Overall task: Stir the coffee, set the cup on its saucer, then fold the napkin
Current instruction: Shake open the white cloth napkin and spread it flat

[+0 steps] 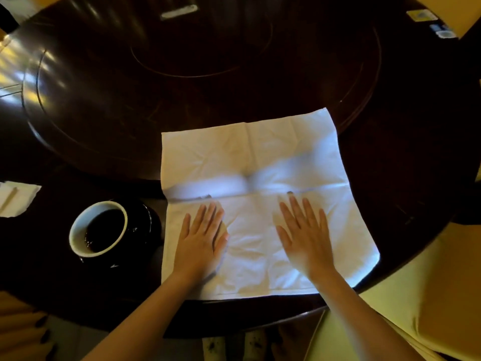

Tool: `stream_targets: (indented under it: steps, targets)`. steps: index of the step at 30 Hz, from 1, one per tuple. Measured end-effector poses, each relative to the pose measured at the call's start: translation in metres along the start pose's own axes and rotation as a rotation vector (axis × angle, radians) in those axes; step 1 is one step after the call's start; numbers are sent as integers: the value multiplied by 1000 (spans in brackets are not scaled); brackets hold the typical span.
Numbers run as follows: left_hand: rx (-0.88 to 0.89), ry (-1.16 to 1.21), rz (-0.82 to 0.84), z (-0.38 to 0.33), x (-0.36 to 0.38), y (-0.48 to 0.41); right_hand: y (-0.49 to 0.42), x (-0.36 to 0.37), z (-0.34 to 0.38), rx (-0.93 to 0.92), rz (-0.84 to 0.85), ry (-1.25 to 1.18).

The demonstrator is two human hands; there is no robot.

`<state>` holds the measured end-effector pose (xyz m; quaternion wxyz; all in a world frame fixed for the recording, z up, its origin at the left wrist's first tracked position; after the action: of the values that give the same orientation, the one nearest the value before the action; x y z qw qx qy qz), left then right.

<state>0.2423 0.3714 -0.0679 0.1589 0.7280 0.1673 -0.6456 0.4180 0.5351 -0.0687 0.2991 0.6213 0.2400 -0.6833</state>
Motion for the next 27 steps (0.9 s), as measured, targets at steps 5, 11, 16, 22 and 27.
stream_targets:
  steps: [5, 11, 16, 22, 27]
  targets:
    - [-41, 20, 2, 11, -4, 23, 19, -8, -42, 90, 18, -6]
    - [-91, 7, 58, 32, -7, 57, 32, -12, -90, 159, 74, 27]
    - [-146, 37, 78, 37, -7, 83, 51, -21, -104, 307, 46, -36]
    - [-24, 83, 32, -12, -10, 59, 65, -28, -85, 359, -78, -81]
    - [228, 147, 106, -92, -1, 31, 63, -45, -94, 481, -20, -278]
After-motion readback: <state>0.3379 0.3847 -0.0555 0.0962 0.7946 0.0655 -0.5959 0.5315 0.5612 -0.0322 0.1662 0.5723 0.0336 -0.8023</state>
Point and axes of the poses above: each hand's wrist, its own y-axis away from the middle knuckle, its own x-axis out of the palm, z = x × y, the point moved 3 cm from there along -y, towards the middle knuckle, and after that the axes turned 3 degrees about x, right-handed, at the moved point
